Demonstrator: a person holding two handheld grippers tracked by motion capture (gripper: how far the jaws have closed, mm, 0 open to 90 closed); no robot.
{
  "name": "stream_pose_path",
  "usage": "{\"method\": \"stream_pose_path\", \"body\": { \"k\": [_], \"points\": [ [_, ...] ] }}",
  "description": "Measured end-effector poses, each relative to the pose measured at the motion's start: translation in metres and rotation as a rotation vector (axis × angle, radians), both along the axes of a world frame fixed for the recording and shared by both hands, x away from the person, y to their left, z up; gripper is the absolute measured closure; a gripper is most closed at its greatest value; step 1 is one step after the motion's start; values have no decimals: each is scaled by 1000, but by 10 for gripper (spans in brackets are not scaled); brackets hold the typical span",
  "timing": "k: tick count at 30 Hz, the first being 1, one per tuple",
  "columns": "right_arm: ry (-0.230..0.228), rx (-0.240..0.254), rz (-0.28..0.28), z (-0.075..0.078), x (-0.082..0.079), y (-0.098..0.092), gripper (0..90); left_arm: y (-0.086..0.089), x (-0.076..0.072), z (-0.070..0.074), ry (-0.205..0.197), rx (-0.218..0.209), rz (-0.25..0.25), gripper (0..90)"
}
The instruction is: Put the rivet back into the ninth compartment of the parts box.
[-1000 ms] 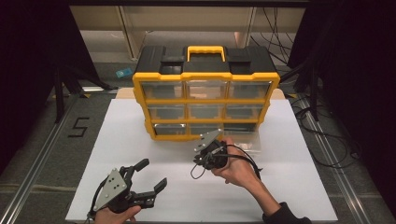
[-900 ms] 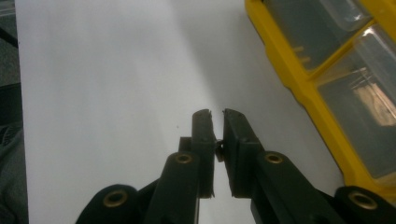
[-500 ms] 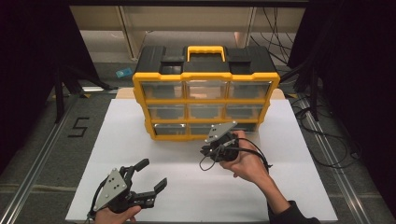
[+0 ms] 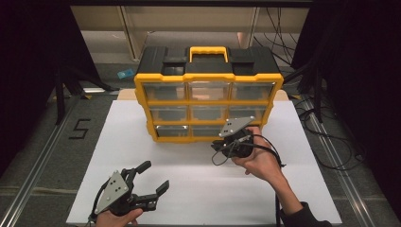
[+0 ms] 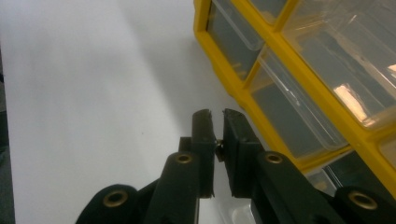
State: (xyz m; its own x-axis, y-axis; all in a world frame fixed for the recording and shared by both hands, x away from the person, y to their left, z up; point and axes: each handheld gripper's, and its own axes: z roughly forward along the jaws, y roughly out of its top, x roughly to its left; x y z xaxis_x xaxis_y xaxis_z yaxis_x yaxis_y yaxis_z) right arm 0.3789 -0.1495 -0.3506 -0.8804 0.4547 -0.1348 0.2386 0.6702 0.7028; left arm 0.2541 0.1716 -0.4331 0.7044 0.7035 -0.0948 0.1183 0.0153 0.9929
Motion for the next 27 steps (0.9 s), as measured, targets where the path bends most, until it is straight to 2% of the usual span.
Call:
{"method": "stream_pose_path", "body": {
  "k": [9,14,15,16,17,18,26,27],
  "points": [
    [-16,20,-43,6,4,-19,838,0,0,0,0,0,0,160],
    [-15,32,-66,8,6,-28,838,0,0,0,0,0,-1,160],
    [-3,27,-62,9,6,-30,838,0,0,0,0,0,-1,160],
    [-19,34,-72,9,7,-31,838,0,0,0,0,0,-2,160],
    [-11,32,-72,9,7,-33,838,0,0,0,-2,2,-4,160],
    [-21,33,-83,9,8,-34,838,0,0,0,-2,2,-3,160],
    [-3,40,-111,9,11,-48,838,0,0,0,-2,0,-2,160],
    [-18,40,-120,9,11,-50,838,0,0,0,-3,0,-2,160]
  ]
}}
